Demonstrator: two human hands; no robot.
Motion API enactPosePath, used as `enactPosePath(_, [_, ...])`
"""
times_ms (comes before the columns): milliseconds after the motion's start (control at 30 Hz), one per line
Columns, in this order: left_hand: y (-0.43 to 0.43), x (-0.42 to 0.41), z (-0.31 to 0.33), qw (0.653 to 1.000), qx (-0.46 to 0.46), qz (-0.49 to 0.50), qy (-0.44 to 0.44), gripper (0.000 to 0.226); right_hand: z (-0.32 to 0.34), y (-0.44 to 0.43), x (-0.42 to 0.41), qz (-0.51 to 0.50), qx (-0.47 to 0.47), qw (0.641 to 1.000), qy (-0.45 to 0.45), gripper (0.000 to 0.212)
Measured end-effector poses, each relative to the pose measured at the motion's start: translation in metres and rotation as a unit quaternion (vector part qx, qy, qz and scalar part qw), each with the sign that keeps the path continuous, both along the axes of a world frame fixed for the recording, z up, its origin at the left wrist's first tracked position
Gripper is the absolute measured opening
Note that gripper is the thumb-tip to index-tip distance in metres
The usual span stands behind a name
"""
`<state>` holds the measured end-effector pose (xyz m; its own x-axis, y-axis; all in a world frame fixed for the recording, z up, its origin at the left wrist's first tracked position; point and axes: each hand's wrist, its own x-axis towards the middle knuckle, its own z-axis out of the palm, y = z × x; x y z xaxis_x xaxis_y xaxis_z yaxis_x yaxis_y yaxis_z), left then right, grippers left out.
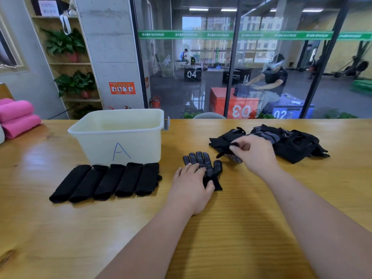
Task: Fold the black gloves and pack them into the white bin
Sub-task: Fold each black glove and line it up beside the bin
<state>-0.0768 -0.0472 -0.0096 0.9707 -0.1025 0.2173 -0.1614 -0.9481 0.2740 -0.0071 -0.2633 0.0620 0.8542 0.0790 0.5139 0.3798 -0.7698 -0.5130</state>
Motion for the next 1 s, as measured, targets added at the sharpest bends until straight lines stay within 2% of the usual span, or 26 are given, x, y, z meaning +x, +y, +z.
enactPosePath(100, [0.000,-0.002,0.000,1.000,0.002,0.002,-0.011,0.064,0.029,-0.006,-0.003,0.009,0.148,0.988,0.046,0.013])
enactPosePath(200, [0.000,-0.003,0.001,0.999,-0.004,0.000,-0.032,0.063,0.047,-0.013,-0.009,0.036,0.213,0.974,0.072,0.010])
enactPosePath(400, [-0.001,-0.005,0.002,0.997,-0.012,-0.013,-0.080,0.055,0.068,-0.024,-0.026,0.064,0.166,0.984,0.028,0.028])
enactPosePath(633, [-0.001,-0.011,0.003,0.993,-0.022,-0.032,-0.115,0.047,0.080,-0.030,-0.036,0.035,0.168,0.982,0.075,0.034])
enactPosePath(767, [-0.002,-0.013,0.004,0.991,-0.026,-0.037,-0.129,0.040,0.087,-0.026,-0.041,0.043,0.208,0.969,0.129,0.048])
enactPosePath(900, [-0.002,-0.014,0.005,0.988,-0.029,-0.053,-0.145,0.035,0.088,-0.029,-0.037,0.095,0.344,0.928,0.106,0.050])
enactPosePath(967, [-0.002,-0.013,0.005,0.987,-0.027,-0.059,-0.146,0.033,0.068,-0.035,-0.030,0.043,0.369,0.923,0.100,0.051])
enactPosePath(1000, [-0.002,-0.013,0.005,0.987,-0.025,-0.060,-0.145,0.032,0.054,-0.037,-0.028,-0.018,0.337,0.936,0.104,0.051])
